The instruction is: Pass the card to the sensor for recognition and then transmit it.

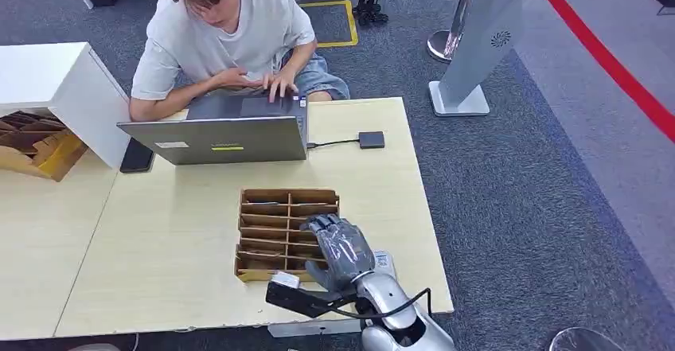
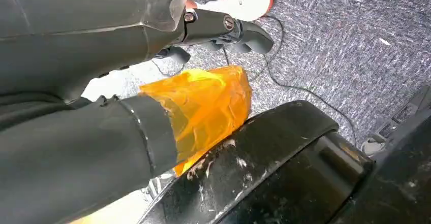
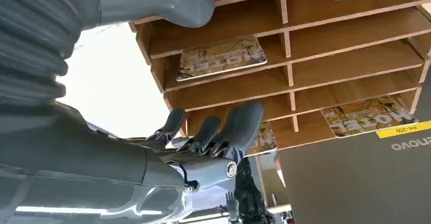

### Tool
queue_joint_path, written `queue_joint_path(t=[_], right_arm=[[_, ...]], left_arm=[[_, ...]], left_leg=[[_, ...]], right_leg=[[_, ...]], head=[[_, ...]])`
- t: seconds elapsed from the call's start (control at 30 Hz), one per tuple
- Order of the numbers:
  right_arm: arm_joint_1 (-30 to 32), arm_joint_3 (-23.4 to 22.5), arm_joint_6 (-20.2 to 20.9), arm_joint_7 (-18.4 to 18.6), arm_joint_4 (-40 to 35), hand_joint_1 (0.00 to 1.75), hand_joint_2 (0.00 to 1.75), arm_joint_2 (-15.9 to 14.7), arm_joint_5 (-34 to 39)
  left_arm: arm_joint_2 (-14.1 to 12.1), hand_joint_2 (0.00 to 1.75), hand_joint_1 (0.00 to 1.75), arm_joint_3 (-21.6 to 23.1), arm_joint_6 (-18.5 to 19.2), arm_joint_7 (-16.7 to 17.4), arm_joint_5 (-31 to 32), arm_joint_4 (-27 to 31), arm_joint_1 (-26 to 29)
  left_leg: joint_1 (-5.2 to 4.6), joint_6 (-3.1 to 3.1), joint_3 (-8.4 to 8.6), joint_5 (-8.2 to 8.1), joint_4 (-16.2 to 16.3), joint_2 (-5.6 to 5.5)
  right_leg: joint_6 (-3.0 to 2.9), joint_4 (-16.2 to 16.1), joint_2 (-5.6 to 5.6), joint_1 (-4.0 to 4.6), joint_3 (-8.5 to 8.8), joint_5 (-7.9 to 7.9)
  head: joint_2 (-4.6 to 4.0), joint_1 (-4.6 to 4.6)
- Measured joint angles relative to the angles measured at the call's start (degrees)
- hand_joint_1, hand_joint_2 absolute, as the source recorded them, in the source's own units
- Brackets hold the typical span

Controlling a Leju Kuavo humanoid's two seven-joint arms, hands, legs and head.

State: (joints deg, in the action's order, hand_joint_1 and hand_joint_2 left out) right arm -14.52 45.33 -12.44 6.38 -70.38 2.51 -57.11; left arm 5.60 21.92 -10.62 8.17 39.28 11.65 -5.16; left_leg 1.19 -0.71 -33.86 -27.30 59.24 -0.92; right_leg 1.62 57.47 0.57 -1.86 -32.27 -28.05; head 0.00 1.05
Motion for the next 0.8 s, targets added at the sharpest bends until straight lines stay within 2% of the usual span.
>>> queue_joint_path(t=[0.03, 0.8], right_arm=[[-0.1, 0.0, 0.0, 0.0, 0.2, 0.63, 1.75, 0.1, 0.0], [-1.1, 0.0, 0.6, 0.8, 2.8, 0.59, 1.75, 0.8, -0.3]], left_arm=[[0.0, 0.0, 0.0, -0.1, 0.0, 0.0, 0.0, 0.0, 0.0], [0.0, 0.0, 0.0, -0.4, 0.3, 0.0, 0.5, 0.1, 0.0]], left_leg=[[0.0, 0.0, 0.0, 0.0, 0.0, 0.0], [0.0, 0.0, 0.0, 0.0, 0.0, 0.0]], right_leg=[[0.0, 0.0, 0.0, 0.0, 0.0, 0.0], [0.0, 0.0, 0.0, 0.0, 0.0, 0.0]], head=[[0.0, 0.0], [0.0, 0.0]])
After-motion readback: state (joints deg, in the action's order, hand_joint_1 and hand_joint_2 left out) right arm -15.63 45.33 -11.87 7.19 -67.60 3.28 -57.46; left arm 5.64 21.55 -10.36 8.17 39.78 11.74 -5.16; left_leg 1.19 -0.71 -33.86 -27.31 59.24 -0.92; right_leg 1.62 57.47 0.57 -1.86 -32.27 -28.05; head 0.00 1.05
